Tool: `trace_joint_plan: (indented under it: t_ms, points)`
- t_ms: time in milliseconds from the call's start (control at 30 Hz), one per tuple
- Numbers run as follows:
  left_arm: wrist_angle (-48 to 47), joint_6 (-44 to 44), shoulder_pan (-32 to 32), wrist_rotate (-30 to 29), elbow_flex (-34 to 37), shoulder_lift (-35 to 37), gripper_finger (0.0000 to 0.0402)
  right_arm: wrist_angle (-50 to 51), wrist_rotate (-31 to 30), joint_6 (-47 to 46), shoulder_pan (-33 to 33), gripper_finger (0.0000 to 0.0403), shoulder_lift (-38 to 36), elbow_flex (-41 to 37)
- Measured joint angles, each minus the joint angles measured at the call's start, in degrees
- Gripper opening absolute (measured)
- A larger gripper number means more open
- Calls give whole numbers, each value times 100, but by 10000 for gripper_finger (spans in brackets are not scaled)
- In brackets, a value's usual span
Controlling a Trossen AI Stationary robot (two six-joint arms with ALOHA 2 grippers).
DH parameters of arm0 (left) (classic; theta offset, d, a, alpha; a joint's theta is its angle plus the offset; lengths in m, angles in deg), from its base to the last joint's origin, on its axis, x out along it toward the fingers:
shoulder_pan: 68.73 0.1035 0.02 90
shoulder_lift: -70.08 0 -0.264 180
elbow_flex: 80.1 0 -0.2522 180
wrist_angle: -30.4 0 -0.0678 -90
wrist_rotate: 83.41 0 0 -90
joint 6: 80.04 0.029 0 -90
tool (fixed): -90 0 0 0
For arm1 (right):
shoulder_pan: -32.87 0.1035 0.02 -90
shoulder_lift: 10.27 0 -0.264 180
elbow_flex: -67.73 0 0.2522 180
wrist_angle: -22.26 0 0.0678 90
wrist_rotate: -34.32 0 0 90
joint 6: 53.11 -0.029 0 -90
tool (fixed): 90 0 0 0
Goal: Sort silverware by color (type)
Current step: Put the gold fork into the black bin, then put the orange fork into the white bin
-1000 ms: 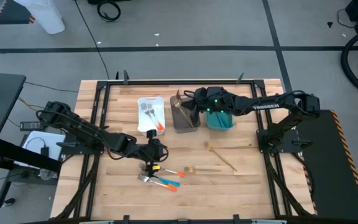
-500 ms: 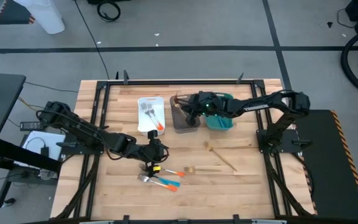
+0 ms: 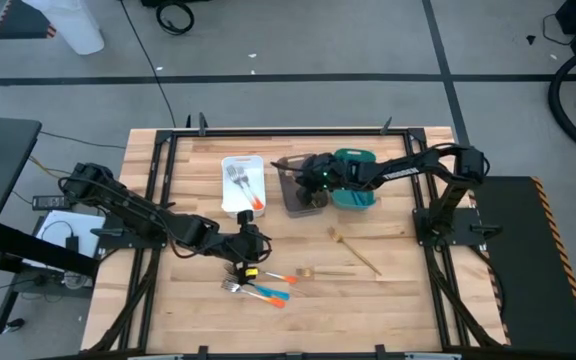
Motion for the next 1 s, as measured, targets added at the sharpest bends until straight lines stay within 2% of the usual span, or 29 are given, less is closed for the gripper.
trace_joint_plan:
  t_ms: [267,567,800,1000]
  points:
    - [-78,-15,-2,0,0,0,146,-24,-15,-61,-61,104,-46,0]
    - [-518,-192,-2,-2,0,0,146,148,-13,336,88,110,-935,-3]
    - [-651,-284,-2,-1,-1,-1,146,611,187,514,628,110,-1739,2]
    - [-648,-295,-2,0,-1,0,146,1002,242,486,1360,110,-1758,2]
